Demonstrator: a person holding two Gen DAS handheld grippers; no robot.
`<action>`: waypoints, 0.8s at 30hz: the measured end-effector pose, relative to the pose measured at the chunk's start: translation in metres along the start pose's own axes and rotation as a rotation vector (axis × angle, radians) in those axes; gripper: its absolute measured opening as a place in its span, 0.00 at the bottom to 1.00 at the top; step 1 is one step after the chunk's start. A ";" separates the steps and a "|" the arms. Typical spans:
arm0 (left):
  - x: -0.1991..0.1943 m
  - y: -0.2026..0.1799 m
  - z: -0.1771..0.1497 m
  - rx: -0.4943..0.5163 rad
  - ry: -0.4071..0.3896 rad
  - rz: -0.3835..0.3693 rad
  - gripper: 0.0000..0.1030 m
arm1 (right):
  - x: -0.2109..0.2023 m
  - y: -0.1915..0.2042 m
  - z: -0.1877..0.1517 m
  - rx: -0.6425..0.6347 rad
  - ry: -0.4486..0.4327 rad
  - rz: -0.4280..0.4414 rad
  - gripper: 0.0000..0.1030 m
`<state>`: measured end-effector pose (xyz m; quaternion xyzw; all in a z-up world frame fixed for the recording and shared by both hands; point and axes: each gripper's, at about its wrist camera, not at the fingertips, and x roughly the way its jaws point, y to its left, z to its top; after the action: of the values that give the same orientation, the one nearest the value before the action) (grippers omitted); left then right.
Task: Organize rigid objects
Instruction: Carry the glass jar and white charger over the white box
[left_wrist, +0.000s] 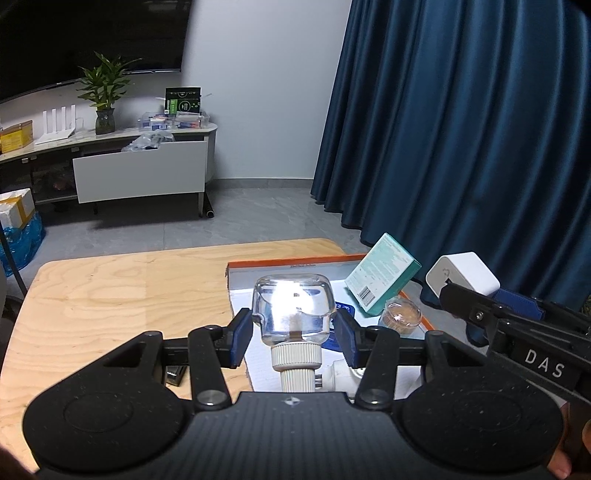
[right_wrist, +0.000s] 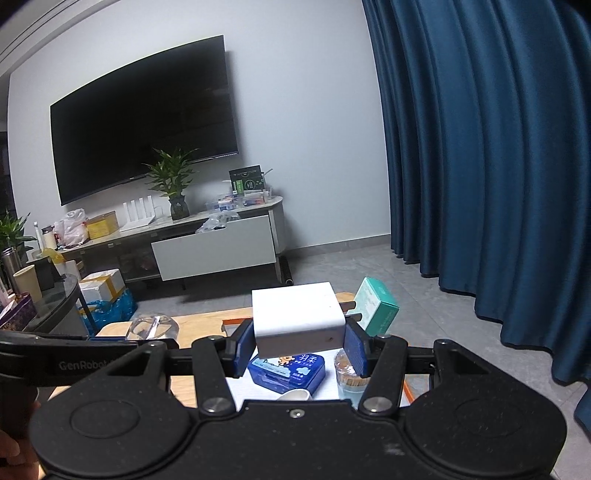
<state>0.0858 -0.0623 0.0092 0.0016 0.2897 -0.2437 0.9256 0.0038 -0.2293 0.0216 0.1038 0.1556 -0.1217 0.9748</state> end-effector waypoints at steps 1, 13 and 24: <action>0.002 0.000 0.001 0.000 0.001 -0.002 0.48 | 0.001 0.000 0.000 -0.001 0.001 -0.002 0.60; 0.017 -0.002 0.003 0.005 0.027 -0.026 0.48 | 0.020 0.000 0.002 -0.002 0.019 -0.028 0.60; 0.030 -0.005 0.006 0.009 0.049 -0.043 0.48 | 0.036 -0.002 0.001 -0.001 0.037 -0.041 0.60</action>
<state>0.1084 -0.0811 -0.0016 0.0058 0.3112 -0.2646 0.9128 0.0370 -0.2388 0.0105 0.1025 0.1756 -0.1395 0.9691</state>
